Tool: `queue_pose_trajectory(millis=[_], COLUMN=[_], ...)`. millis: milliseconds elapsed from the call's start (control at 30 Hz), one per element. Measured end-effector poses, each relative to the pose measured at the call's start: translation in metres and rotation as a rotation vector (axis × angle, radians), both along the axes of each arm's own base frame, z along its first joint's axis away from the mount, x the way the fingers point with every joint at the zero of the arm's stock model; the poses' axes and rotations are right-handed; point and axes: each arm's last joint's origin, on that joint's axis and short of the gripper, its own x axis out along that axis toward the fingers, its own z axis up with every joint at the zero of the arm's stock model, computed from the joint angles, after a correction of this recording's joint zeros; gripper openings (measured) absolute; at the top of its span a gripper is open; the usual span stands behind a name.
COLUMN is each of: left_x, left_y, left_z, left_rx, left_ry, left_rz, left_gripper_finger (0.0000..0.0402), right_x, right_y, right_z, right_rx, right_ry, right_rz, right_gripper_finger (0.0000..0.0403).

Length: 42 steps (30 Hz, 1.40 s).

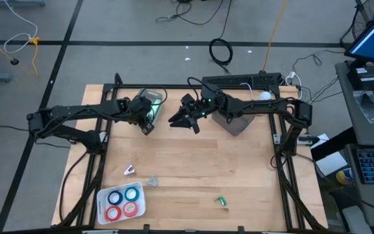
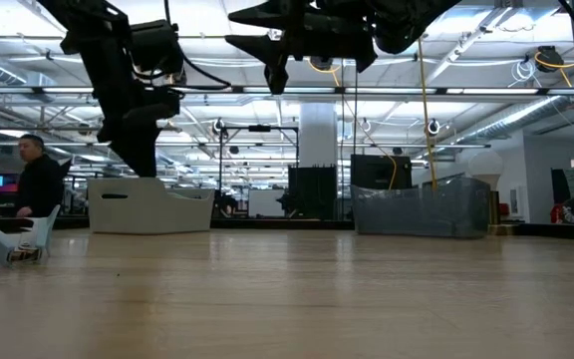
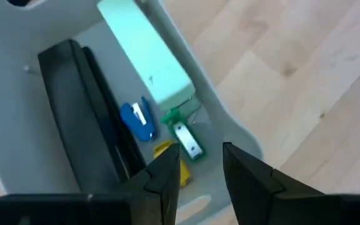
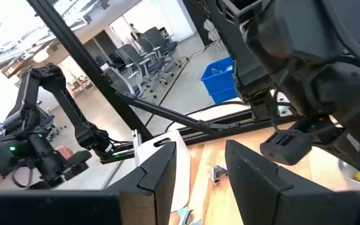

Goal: Pick and place Stapler, Stapler remover, tape
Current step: Put the green stapler into the gray bin

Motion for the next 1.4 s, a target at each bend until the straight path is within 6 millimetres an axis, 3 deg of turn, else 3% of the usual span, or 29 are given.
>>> queue_pose_trajectory(millis=[200,333,433,667,867,1133,1400], left_x=[0.000,-0.005,-0.010,-0.021,-0.024,-0.016,-0.013], left_y=[-0.006,-0.016,-0.022,-0.034,-0.041,-0.053,-0.071], left_z=[0.032,0.055,0.073,0.098,0.103,0.117,0.120], left_rx=[-0.109,-0.186,-0.218,-0.201,-0.174,-0.085,-0.092], left_ry=[-0.218,-0.413,-0.561,-0.742,-0.772,-0.893,-0.914], left_rz=[-0.067,-0.116,-0.090,-0.118,-0.179,-0.342,-0.439], left_gripper_finger=[0.0122,0.0122,0.0122,0.0122,0.0122,0.0122,0.0122], right_x=[-0.020,-0.046,-0.069,-0.118,-0.151,-0.166,-0.167], right_y=[-0.013,-0.021,-0.014,0.042,0.096,0.142,0.170], right_z=[0.016,0.022,0.038,0.070,0.073,0.067,0.040], right_rx=[-0.019,-0.024,-0.092,-0.265,-0.337,-0.194,-0.096], right_ry=[0.042,0.191,0.222,0.295,0.465,0.627,0.669], right_rz=[-0.013,-0.024,-0.010,0.074,0.138,0.257,0.382], right_gripper_finger=[0.0130,0.0130,0.0130,0.0130,0.0130,0.0130,0.0130])
